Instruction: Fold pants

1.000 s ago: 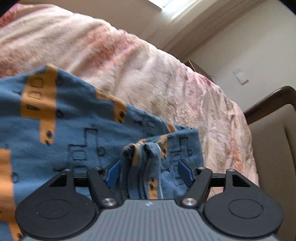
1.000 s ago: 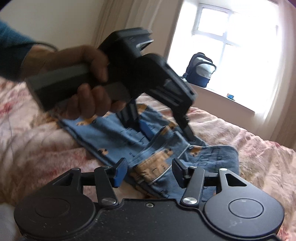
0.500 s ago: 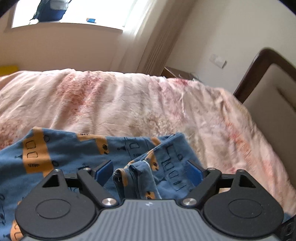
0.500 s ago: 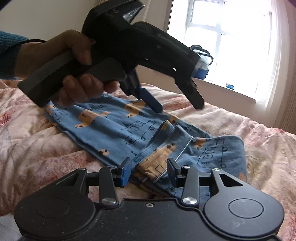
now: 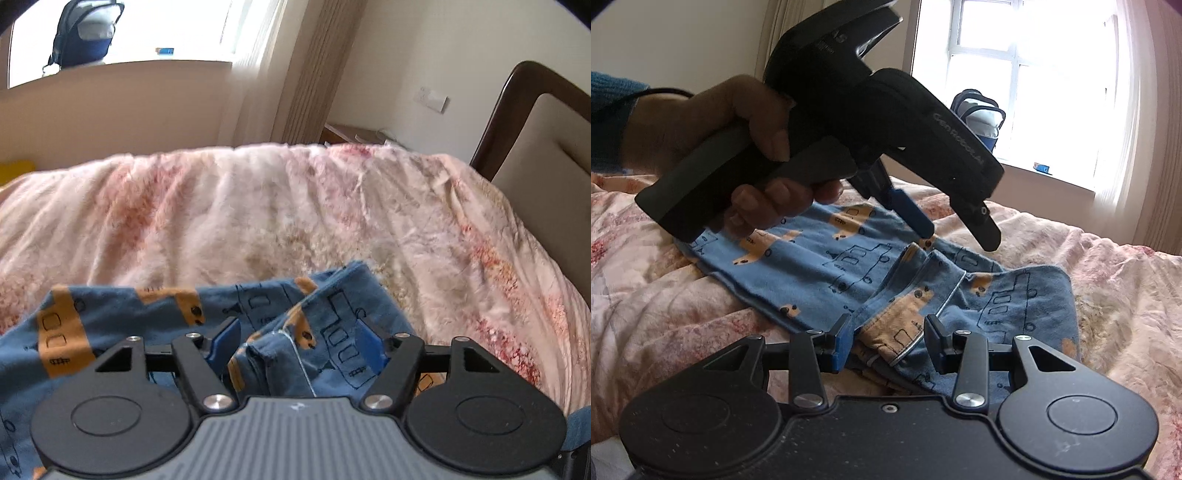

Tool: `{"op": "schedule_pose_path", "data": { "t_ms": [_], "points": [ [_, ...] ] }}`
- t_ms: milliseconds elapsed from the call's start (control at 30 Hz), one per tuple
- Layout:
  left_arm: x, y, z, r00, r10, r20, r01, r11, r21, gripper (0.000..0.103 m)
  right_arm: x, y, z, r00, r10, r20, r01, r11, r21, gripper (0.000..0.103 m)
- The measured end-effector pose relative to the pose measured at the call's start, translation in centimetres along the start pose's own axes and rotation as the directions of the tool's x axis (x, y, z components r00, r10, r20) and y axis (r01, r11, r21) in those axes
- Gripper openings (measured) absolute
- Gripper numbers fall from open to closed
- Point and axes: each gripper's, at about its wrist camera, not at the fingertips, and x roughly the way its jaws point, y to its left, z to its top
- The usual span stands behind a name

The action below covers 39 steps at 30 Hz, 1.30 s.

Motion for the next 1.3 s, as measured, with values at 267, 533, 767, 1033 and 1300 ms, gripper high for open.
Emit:
{"op": "schedule_pose_path", "data": {
  "t_ms": [267, 533, 767, 1033, 1300],
  "points": [
    [1.5, 1.1, -0.1, 0.996, 0.072, -0.052, -0.075, 0.995, -0.069, 0.016, 0.2, 0.3, -0.1, 0.999, 0.037, -0.018, -0.037, 0.999, -0.018, 0.022],
    [0.9, 0.6, 0.4, 0.992, 0.109, -0.064, -0.113, 0.991, -0.066, 0.013, -0.3, 0.1, 0.2, 0.998, 0.06, 0.0, -0.06, 0.998, 0.005, 0.008],
    [-0.2, 1.9, 0.3, 0.989, 0.125, -0.081, -0.134, 0.985, -0.11, 0.013, -0.9, 0.4, 0.4, 0.996, 0.087, 0.03, -0.087, 0.996, -0.007, 0.007],
    [1.0, 2.4, -0.7, 0.986, 0.147, -0.08, -0.155, 0.983, -0.1, 0.022, 0.1, 0.6, 0.0, 0.994, 0.104, -0.03, -0.105, 0.994, -0.027, 0.009],
    [0.3, 3.1, -1.3, 0.976, 0.195, -0.096, -0.207, 0.968, -0.142, 0.06, -0.5, 1.4, 0.1, 0.998, 0.063, 0.008, -0.062, 0.994, -0.088, 0.038]
  ]
}}
